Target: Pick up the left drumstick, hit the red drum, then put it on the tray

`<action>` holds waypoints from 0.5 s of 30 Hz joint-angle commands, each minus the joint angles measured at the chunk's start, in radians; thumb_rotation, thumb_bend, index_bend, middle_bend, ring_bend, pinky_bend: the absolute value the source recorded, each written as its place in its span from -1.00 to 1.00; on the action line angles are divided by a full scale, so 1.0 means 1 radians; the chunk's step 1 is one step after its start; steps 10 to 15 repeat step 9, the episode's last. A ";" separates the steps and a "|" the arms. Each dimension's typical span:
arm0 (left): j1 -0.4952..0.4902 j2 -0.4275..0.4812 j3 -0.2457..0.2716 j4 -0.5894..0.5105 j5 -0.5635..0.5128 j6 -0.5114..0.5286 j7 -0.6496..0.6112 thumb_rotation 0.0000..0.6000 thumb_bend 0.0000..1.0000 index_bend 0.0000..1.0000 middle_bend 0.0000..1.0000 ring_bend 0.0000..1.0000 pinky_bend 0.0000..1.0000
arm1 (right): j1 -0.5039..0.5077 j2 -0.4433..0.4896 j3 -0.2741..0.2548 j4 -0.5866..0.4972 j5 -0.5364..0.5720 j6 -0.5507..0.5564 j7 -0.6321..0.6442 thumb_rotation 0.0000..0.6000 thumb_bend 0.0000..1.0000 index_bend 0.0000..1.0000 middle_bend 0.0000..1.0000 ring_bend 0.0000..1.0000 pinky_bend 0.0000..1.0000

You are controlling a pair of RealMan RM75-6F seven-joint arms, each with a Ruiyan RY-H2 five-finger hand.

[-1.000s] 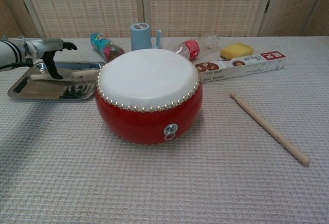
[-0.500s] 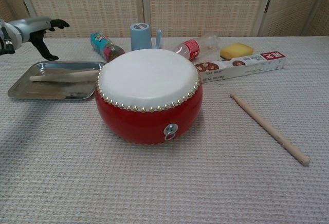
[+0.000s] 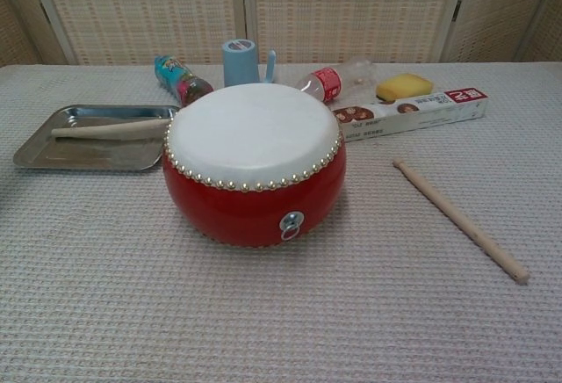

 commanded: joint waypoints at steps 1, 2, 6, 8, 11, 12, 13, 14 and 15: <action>0.106 0.042 0.080 -0.094 0.102 0.134 0.013 1.00 -0.34 -0.76 -0.90 -1.00 -0.88 | 0.001 -0.013 -0.009 0.001 -0.015 0.001 -0.007 1.00 -0.69 -1.00 -0.97 -1.00 -1.00; 0.124 0.041 0.092 -0.104 0.122 0.161 0.015 1.00 -0.34 -0.76 -0.90 -1.00 -0.88 | 0.002 -0.017 -0.011 0.001 -0.019 0.002 -0.011 1.00 -0.69 -1.00 -0.97 -1.00 -1.00; 0.188 0.045 0.140 -0.139 0.201 0.243 0.032 1.00 -0.34 -0.76 -0.90 -1.00 -0.88 | 0.000 -0.039 -0.013 0.007 -0.028 0.012 -0.048 1.00 -0.69 -1.00 -0.97 -1.00 -1.00; 0.214 0.043 0.156 -0.151 0.238 0.274 0.035 1.00 -0.34 -0.76 -0.90 -1.00 -0.88 | -0.004 -0.052 -0.013 0.005 -0.029 0.021 -0.069 1.00 -0.69 -1.00 -0.97 -1.00 -1.00; 0.226 0.042 0.165 -0.155 0.258 0.287 0.038 1.00 -0.34 -0.76 -0.90 -1.00 -0.88 | -0.007 -0.057 -0.014 0.004 -0.027 0.024 -0.079 1.00 -0.69 -1.00 -0.97 -1.00 -1.00; 0.226 0.042 0.165 -0.155 0.258 0.287 0.038 1.00 -0.34 -0.76 -0.90 -1.00 -0.88 | -0.007 -0.057 -0.014 0.004 -0.027 0.024 -0.079 1.00 -0.69 -1.00 -0.97 -1.00 -1.00; 0.226 0.042 0.165 -0.155 0.258 0.287 0.038 1.00 -0.34 -0.76 -0.90 -1.00 -0.88 | -0.007 -0.057 -0.014 0.004 -0.027 0.024 -0.079 1.00 -0.69 -1.00 -0.97 -1.00 -1.00; 0.226 0.042 0.165 -0.155 0.258 0.287 0.038 1.00 -0.34 -0.76 -0.90 -1.00 -0.88 | -0.007 -0.057 -0.014 0.004 -0.027 0.024 -0.079 1.00 -0.69 -1.00 -0.97 -1.00 -1.00; 0.226 0.042 0.165 -0.155 0.258 0.287 0.038 1.00 -0.34 -0.76 -0.90 -1.00 -0.88 | -0.007 -0.057 -0.014 0.004 -0.027 0.024 -0.079 1.00 -0.69 -1.00 -0.97 -1.00 -1.00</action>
